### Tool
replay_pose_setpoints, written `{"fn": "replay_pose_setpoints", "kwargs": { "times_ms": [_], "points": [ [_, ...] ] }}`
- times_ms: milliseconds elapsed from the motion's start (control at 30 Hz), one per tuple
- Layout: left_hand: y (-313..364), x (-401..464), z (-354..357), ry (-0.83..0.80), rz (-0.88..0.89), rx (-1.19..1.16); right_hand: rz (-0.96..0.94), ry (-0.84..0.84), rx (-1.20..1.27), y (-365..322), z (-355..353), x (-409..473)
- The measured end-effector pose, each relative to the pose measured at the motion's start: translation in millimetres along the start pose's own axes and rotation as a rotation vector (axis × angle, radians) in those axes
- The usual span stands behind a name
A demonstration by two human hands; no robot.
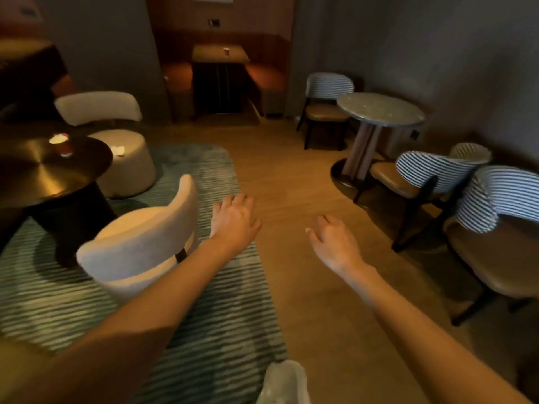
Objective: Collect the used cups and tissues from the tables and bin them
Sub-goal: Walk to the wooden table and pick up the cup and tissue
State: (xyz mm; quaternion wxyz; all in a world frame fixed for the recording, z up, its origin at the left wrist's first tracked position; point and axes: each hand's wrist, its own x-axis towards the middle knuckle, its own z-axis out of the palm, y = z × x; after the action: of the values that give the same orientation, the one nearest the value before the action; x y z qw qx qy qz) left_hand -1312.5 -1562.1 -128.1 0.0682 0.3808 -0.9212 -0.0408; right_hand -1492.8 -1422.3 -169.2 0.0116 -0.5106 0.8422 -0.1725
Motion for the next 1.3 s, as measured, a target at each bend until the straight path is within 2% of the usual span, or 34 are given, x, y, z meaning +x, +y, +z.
{"fn": "replay_pose_setpoints", "kwargs": {
  "times_ms": [300,567,700,833,1067,1300],
  "points": [
    [-63.6,241.5,-22.1,0.037,-0.091,0.042,-0.074,0.073,0.066,2.7,-14.0,277.4],
    [-154.1,425.7,19.9,-0.006,-0.173,0.008,-0.171,-0.031,0.032,-7.0,54.4,482.6],
    [-207.7,526.0,17.5,0.002,-0.208,0.003,-0.171,-0.04,0.049,-16.5,66.3,599.0],
    [-238.7,622.5,26.0,-0.035,-0.173,0.05,-0.149,-0.001,0.071,-16.1,75.4,707.2],
    [-270.6,801.1,70.2,-0.095,-0.171,0.057,-0.141,-0.082,0.074,28.3,139.0,869.7],
    [-285.6,1012.4,94.3,-0.12,-0.222,0.092,-0.202,-0.091,0.073,88.7,160.2,1096.7]
  ]
}}
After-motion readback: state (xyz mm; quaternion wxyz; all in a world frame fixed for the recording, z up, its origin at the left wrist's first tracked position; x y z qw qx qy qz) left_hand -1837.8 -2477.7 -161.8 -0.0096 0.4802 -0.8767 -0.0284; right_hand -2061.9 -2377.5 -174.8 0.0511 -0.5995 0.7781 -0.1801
